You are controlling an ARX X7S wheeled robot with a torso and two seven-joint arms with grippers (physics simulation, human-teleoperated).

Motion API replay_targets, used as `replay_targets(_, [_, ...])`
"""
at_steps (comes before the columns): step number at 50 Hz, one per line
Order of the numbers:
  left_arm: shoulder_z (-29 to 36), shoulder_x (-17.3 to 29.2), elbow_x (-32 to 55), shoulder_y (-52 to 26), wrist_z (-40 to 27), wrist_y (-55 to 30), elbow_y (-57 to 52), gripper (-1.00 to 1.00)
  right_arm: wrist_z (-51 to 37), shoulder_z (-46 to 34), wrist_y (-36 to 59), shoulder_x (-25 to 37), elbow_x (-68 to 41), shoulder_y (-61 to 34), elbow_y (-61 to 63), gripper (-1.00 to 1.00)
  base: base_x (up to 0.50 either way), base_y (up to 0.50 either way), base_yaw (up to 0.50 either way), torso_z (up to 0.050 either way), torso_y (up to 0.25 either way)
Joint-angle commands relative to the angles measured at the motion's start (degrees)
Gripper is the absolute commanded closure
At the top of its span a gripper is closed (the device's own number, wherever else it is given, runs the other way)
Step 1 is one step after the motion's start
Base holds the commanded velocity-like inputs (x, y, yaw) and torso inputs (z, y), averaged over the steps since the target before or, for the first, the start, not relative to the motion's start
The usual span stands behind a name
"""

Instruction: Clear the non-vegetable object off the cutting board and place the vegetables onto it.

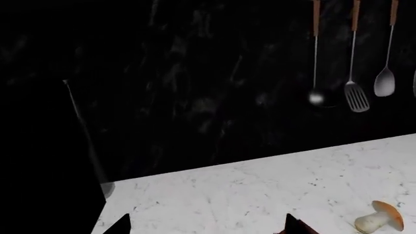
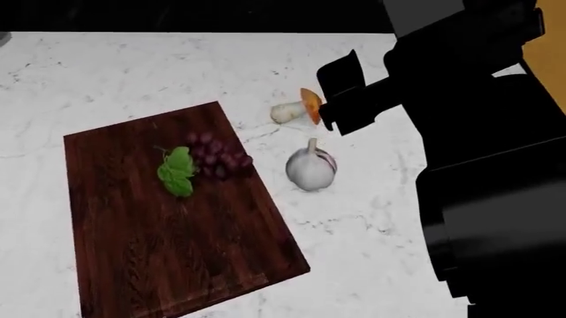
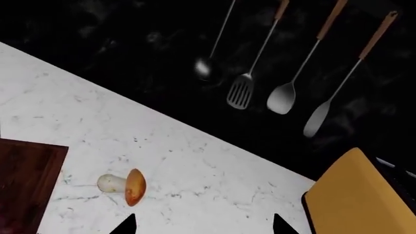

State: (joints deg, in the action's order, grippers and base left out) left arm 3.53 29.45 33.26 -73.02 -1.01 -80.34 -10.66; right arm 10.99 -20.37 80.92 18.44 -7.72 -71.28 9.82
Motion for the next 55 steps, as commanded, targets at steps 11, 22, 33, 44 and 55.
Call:
replay_targets(11, [-0.65, 0.43, 0.86, 0.26, -0.46, 0.08, -0.43, -1.00, 0.24, -0.92, 0.98, 0.79, -0.64, 0.51, 1.52, -1.00, 0.50, 0.00, 0.00, 0.000, 0.001])
replay_targets(22, [-1.73, 0.27, 2.68, -0.91, -0.90, -2.57, -2.62, -1.00, 0.08, -1.30, 0.02, 0.91, -0.75, 1.12, 1.35, -1.00, 0.50, 0.00, 0.00, 0.000, 0.001])
replay_targets(33, [-2.04, 0.20, 3.60, -0.18, -1.22, -2.77, -3.23, -1.00, -0.80, 0.83, 1.31, 1.31, -0.93, 3.58, 3.68, -1.00, 0.50, 0.00, 0.00, 0.000, 0.001])
replay_targets(44, [-2.76, 0.77, 7.96, 0.27, 1.07, -4.56, -7.31, -1.00, -0.55, 2.42, 4.13, 2.34, -1.90, 5.04, 8.61, -1.00, 0.07, 0.00, 0.00, 0.000, 0.001])
replay_targets(55, [1.55, 8.76, 34.22, -3.49, -2.44, -9.38, -7.96, -1.00, -0.76, 3.91, 6.15, 3.11, -2.32, 5.56, 10.42, -1.00, 0.00, 0.00, 0.00, 0.000, 0.000])
